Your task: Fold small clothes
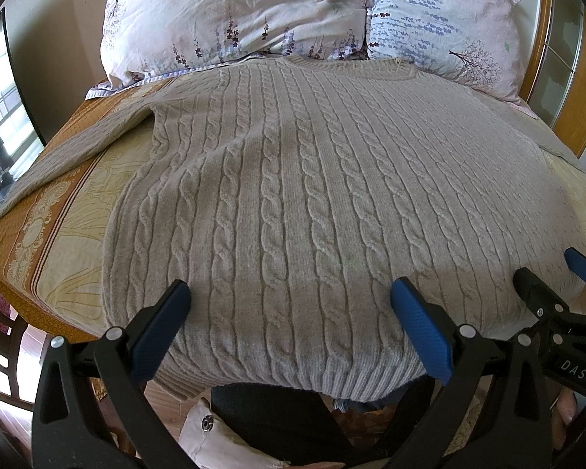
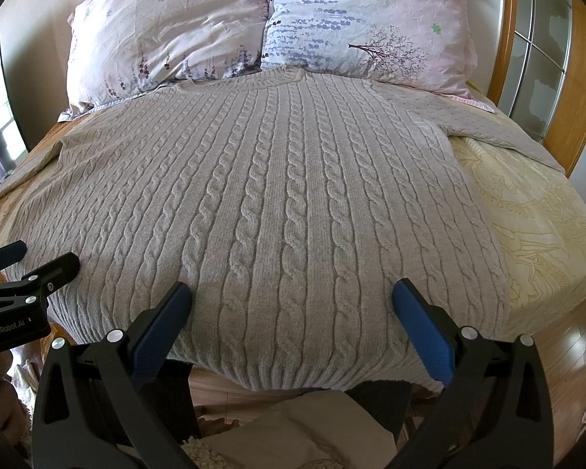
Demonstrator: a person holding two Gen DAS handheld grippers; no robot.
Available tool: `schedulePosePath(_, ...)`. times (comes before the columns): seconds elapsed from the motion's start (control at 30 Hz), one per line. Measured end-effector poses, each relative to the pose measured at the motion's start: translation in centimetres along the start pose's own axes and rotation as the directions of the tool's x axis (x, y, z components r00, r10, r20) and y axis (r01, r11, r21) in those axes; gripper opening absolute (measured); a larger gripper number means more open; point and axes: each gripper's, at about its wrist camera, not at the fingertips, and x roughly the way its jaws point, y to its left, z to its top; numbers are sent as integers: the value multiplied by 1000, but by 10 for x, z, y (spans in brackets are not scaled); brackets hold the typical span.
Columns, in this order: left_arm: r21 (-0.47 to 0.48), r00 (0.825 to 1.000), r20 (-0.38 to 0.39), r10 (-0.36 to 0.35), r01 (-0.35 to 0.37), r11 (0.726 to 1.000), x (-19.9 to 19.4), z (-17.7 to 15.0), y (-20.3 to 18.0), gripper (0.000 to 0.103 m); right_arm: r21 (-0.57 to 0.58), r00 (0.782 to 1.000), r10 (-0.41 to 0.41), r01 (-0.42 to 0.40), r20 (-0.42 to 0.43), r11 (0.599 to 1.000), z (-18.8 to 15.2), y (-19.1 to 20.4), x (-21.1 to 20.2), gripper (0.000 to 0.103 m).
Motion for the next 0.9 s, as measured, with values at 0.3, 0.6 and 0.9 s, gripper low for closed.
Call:
schedulePosePath(0.3,0,1000,-7,-1,1,1000,0,0,0,101,-12,1000,8,-8,-7,1000,0,-2,1,102)
schedulePosePath(0.6,8,999,-44,-4,4,1000,3,6,-1,101,-45,999,43,-44,-26,998,4,-3,3,102)
schedulePosePath(0.9,74,998,-58,5,-1,997,3,11,-4,101,-124,991,134,-131,15,984,3,-8,6,102)
